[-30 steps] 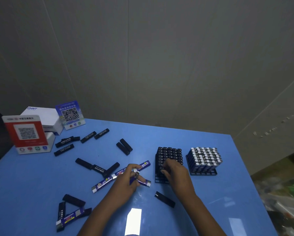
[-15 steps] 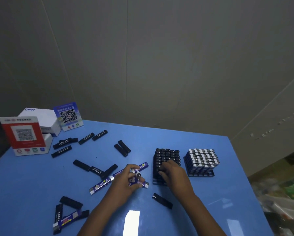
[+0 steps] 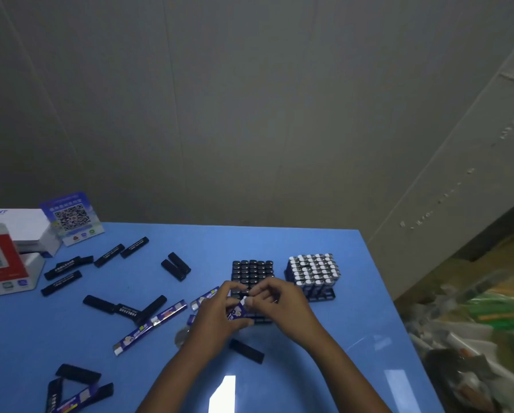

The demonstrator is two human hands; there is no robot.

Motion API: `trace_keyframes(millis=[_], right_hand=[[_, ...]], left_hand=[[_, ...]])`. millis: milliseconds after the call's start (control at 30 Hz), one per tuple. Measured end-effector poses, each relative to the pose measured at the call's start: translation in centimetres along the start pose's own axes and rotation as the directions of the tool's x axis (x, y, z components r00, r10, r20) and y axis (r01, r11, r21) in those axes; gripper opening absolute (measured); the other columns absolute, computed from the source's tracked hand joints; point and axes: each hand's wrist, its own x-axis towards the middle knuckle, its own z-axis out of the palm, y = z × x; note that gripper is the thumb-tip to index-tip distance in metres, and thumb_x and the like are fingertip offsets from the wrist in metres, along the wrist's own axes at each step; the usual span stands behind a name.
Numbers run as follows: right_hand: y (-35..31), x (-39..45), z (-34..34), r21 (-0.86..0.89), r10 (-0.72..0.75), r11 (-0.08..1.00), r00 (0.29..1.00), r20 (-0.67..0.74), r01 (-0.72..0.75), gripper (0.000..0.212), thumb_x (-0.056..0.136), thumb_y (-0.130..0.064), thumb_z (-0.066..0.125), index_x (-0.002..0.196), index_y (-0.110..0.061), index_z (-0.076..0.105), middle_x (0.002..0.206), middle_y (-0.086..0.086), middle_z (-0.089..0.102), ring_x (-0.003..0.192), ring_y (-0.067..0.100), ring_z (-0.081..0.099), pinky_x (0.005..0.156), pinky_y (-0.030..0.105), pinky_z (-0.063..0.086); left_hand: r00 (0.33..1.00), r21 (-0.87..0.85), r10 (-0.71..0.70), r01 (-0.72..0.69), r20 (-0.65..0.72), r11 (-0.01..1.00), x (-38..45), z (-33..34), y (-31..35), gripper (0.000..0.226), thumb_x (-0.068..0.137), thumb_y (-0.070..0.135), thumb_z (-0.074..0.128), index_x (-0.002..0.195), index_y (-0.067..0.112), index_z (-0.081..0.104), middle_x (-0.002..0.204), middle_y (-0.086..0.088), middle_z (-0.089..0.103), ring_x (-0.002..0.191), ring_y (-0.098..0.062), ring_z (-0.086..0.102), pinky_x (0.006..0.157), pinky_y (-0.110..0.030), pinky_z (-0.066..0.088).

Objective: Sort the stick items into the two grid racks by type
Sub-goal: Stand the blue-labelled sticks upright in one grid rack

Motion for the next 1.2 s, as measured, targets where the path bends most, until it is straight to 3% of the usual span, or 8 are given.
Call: trace_keyframes(millis=[200, 300, 400, 567, 733, 867, 1033, 1200], right_hand=[[1.6, -1.3, -4.1, -0.009, 0.016, 1.000, 1.000, 0.008, -0.016, 0.012, 0.082, -0.014, 0.081, 0.090, -0.015, 0.072, 0.081, 0.005, 0.072, 0.068, 0.006, 0.061, 0.067, 0.020, 0.053], [2.5, -1.6, -6.6, -0.021, 0.003, 1.000, 1.000, 0.012, -0.002, 0.010, 0.082, -0.012, 0.079, 0.090, -0.016, 0.074, 0.083, 0.006, 0.073, 0.072, 0.009, 0.064, 0.070, 0.023, 0.055], [3.5, -1.8, -9.7, -0.029, -0.023, 0.999, 0.998, -0.058, 0.021, 0.007, 0.084, -0.008, 0.077, 0.087, -0.014, 0.075, 0.081, 0.004, 0.074, 0.071, 0.005, 0.062, 0.069, 0.021, 0.053], [6.1, -1.7, -14.8, -0.215, -0.139, 0.971, 0.976, -0.169, 0.101, 0.009, 0.084, -0.012, 0.079, 0.082, -0.019, 0.072, 0.075, -0.006, 0.069, 0.068, 0.003, 0.061, 0.063, 0.011, 0.045], [9.2, -1.0, -18.0, -0.414, -0.240, 0.897, 0.957, -0.165, 0.153, 0.017, 0.084, -0.011, 0.076, 0.084, -0.024, 0.066, 0.080, -0.009, 0.063, 0.078, 0.007, 0.061, 0.067, 0.016, 0.047], [10.7, -0.2, -19.2, -0.496, -0.271, 0.854, 0.949, -0.162, 0.159, 0.019, 0.084, -0.009, 0.074, 0.083, -0.024, 0.061, 0.078, -0.010, 0.059, 0.079, 0.009, 0.057, 0.064, 0.013, 0.042], [11.8, 1.3, -19.6, -0.523, -0.254, 0.842, 0.952, -0.170, 0.132, 0.022, 0.086, -0.011, 0.073, 0.083, -0.027, 0.058, 0.079, -0.011, 0.059, 0.073, 0.006, 0.057, 0.064, 0.018, 0.045], [12.2, 2.5, -19.2, -0.524, -0.252, 0.839, 0.958, -0.138, 0.146, 0.019, 0.086, -0.011, 0.072, 0.086, -0.024, 0.058, 0.082, -0.011, 0.059, 0.074, 0.008, 0.058, 0.069, 0.033, 0.052]], left_hand=[[0.999, 0.031, 0.035, -0.034, -0.019, 0.999, 0.7, 4.6, 1.8, 0.060, 0.065, 0.011, 0.089, 0.108, 0.034, 0.055, 0.089, 0.011, 0.074, 0.086, -0.003, 0.069, 0.083, -0.028, 0.055], [0.999, 0.085, 0.037, -0.035, -0.019, 0.996, 0.9, 6.7, 2.9, 0.059, 0.068, 0.017, 0.088, 0.111, 0.036, 0.053, 0.092, 0.012, 0.072, 0.086, 0.003, 0.066, 0.079, -0.016, 0.050], [0.997, 0.220, 0.066, -0.054, -0.045, 0.974, 0.9, 8.2, 3.9, 0.057, 0.075, 0.031, 0.083, 0.120, 0.036, 0.049, 0.113, 0.022, 0.061, 0.099, 0.010, 0.057, 0.083, -0.006, 0.042], [0.962, 0.552, 0.220, -0.098, -0.160, 0.828, 1.2, 9.9, 5.0, 0.057, 0.089, 0.045, 0.064, 0.138, 0.024, 0.044, 0.136, 0.010, 0.047, 0.126, -0.011, 0.045, 0.101, -0.024, 0.037], [0.943, 0.758, 0.276, -0.042, -0.184, 0.651, 2.3, 11.8, 4.7, 0.070, 0.090, 0.059, 0.040, 0.144, 0.014, 0.042, 0.153, -0.003, 0.037, 0.144, -0.022, 0.030, 0.117, -0.036, 0.022], [0.964, 0.812, 0.213, 0.006, -0.160, 0.584, 2.8, 12.8, 4.6, 0.084, 0.086, 0.067, 0.022, 0.153, 0.016, 0.029, 0.162, -0.002, 0.017, 0.151, -0.022, 0.010, 0.122, -0.046, 0.015], [0.978, 0.817, 0.171, -0.001, -0.119, 0.577, 3.3, 13.6, 4.2, 0.087, 0.084, 0.068, 0.017, 0.156, 0.020, 0.016, 0.164, 0.001, 0.004, 0.151, -0.020, 0.000, 0.123, -0.041, 0.005], [0.979, 0.822, 0.158, 0.017, -0.129, 0.569, 4.4, 13.3, 3.7, 0.082, 0.087, 0.065, 0.030, 0.151, 0.015, 0.032, 0.161, -0.003, 0.024, 0.148, -0.023, 0.019, 0.118, -0.038, 0.007]])
